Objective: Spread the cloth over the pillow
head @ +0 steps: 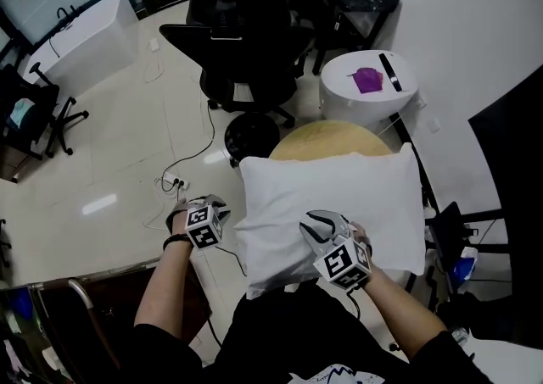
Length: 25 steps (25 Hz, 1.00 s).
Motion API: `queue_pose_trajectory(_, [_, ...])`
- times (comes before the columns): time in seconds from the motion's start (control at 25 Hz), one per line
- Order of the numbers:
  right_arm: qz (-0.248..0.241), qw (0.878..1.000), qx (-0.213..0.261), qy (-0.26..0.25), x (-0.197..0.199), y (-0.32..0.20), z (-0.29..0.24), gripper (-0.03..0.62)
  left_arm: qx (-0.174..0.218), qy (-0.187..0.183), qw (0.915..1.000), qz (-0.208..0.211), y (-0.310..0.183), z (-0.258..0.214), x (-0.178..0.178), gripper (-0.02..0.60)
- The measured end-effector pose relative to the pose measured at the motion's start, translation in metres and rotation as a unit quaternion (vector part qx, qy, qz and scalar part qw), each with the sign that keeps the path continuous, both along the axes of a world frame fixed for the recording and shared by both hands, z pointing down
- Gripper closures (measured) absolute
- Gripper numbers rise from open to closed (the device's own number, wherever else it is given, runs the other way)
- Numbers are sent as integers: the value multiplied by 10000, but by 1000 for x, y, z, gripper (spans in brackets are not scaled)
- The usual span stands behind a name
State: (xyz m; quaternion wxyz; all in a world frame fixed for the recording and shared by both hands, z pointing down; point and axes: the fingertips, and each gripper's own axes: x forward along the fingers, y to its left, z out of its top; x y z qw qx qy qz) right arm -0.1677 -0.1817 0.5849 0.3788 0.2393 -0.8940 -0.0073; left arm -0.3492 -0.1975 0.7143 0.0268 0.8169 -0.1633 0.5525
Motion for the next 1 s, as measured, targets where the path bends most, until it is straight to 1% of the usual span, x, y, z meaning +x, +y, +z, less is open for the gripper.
queue_pose_trajectory(0.24, [38,9999,30,-109,-7,-9,-8,480,-130,412,9990,122,-42,0,24,432])
queue_pose_trajectory(0.36, [34,9999,33,-110,-11,-12,-10,480,-246,433,9984,266,-60,11,32,402])
queue_pose_trajectory(0.56, [48,10000,-44,-42,-11,-9,-3,480,-305,192,9980,520,-79,35,39,403])
queue_pose_trajectory(0.84, [180,9998,-100,8,-1,-10,3,480,-531,178,9955,766,-83,48,49,436])
queue_pose_trajectory(0.92, [236,9997,-91,23,3,-12,7,480,-540,161,9942,920,-81,49,53,458])
queue_pose_trajectory(1.0, [273,9996,-94,42,4,-13,6,480,-513,117,9924,1116,-80,50,57,500])
